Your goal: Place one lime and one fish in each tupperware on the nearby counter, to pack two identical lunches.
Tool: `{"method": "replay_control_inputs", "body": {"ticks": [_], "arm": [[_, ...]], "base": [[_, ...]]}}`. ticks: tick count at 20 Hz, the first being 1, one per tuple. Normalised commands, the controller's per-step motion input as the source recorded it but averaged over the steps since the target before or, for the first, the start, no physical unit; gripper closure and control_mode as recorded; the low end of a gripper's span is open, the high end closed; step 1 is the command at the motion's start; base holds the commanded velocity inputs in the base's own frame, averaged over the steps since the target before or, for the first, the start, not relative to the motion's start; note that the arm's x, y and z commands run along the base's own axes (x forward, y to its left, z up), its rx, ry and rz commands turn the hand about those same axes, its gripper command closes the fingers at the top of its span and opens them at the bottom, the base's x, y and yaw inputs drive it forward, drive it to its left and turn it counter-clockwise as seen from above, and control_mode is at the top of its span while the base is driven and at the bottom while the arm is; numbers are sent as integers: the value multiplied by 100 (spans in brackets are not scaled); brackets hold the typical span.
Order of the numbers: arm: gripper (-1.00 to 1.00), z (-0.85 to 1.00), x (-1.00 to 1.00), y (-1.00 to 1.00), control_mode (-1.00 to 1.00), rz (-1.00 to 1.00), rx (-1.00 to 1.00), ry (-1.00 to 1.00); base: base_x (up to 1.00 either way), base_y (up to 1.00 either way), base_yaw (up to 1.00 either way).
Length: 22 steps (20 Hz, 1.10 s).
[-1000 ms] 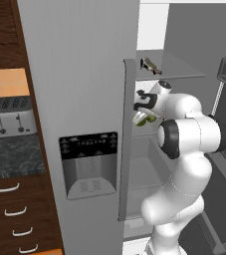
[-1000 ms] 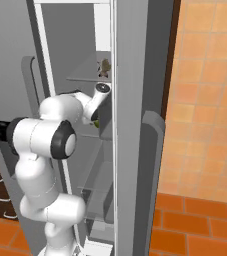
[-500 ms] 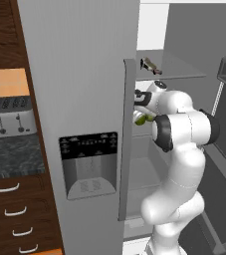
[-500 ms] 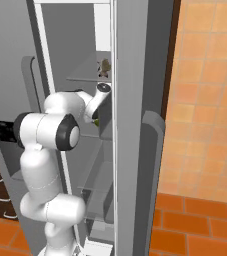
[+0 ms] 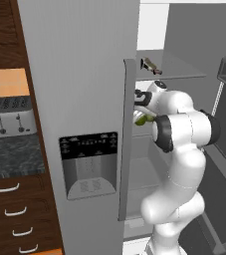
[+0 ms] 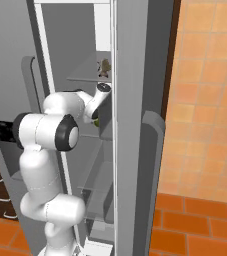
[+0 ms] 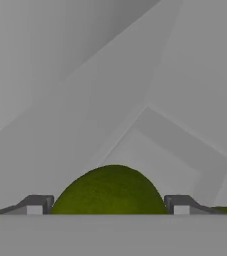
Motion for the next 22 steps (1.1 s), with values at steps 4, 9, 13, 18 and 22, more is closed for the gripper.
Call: {"method": "replay_control_inputs", "body": {"ticks": [4, 9, 13, 18, 22], "arm": [[100, 0, -68, 0, -100, 0, 0, -1], [100, 31, -95, 0, -100, 0, 0, -16], [100, 65, -100, 0, -100, 0, 0, -4], [100, 64, -92, 0, -100, 0, 0, -1], [100, 75, -64, 0, -100, 0, -1, 9]], "base": [[0, 0, 0], [0, 0, 0], [0, 0, 0], [0, 0, 0], [0, 0, 0]]}}
